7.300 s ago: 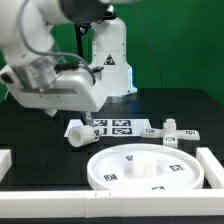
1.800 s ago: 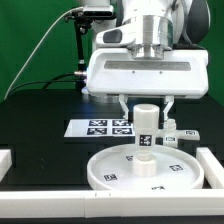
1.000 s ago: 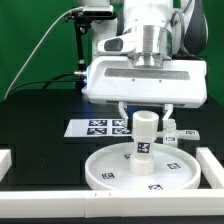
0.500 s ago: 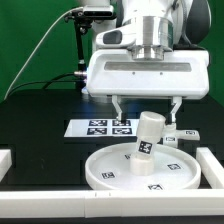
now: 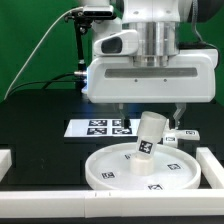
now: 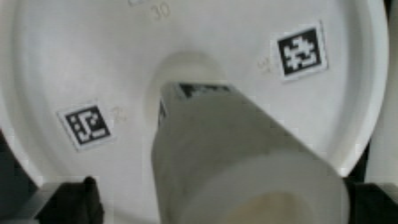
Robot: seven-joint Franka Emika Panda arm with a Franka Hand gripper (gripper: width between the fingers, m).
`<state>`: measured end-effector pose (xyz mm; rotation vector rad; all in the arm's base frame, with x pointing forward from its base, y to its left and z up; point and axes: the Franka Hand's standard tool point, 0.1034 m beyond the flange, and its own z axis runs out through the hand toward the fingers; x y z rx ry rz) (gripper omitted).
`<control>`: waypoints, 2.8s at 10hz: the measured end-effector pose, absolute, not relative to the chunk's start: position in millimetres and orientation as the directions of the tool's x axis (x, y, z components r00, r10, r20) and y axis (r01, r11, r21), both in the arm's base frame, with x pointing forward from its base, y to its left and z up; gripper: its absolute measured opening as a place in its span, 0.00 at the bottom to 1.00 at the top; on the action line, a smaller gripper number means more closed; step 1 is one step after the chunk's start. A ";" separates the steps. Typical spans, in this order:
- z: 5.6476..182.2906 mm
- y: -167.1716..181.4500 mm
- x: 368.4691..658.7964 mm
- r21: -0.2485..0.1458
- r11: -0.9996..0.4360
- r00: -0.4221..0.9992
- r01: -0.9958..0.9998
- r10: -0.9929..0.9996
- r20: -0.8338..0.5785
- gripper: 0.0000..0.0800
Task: Assemble round table
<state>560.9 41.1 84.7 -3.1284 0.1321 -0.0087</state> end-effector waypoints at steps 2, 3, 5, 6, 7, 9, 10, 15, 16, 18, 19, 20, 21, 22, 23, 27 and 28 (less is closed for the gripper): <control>82.1 31.9 564.5 -0.004 -0.997 0.997 -0.083 -0.083 0.003 0.81; 80.7 32.4 562.5 -0.004 -0.996 0.996 -0.087 -0.087 -0.001 0.81; 80.7 32.4 562.7 -0.005 -0.987 0.987 -0.161 -0.161 -0.001 0.65; 80.6 32.5 562.7 -0.005 -0.972 0.972 -0.234 -0.234 -0.001 0.50; 80.6 32.5 562.7 -0.005 -0.953 0.953 -0.304 -0.304 -0.001 0.51; 80.1 33.0 562.6 -0.005 -0.909 0.909 -0.417 -0.417 -0.001 0.51; 80.0 35.9 563.3 -0.006 -0.845 0.845 -0.535 -0.535 0.002 0.51; 79.0 38.5 564.0 -0.056 -0.199 0.204 -0.978 -0.973 -0.109 0.51; 78.7 38.5 564.0 -0.054 -0.081 0.088 -0.995 -0.987 -0.133 0.51; 78.5 38.9 564.0 -0.049 -0.030 0.037 -0.998 -0.990 -0.138 0.60; 78.3 39.0 563.9 -0.052 -0.052 0.059 -0.997 -0.989 -0.137 0.60; 79.2 38.4 563.8 -0.055 -0.131 0.137 -0.990 -0.982 -0.132 0.74; 83.1 37.0 565.3 -0.066 -0.284 0.290 -0.957 -0.949 -0.126 0.80; 85.1 37.9 565.4 -0.080 -0.450 0.456 -0.890 -0.884 -0.105 0.81; 86.1 38.9 565.3 -0.089 -0.550 0.557 -0.830 -0.825 -0.093 0.81; 84.7 37.4 564.8 -0.105 -0.742 0.749 -0.662 -0.659 -0.067 0.81; 84.6 39.7 564.4 -0.088 -0.848 0.852 -0.523 -0.522 -0.041 0.81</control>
Offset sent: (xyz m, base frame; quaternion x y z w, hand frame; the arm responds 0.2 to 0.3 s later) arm 0.0000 0.0000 0.0000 0.0000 0.0000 0.0650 0.9979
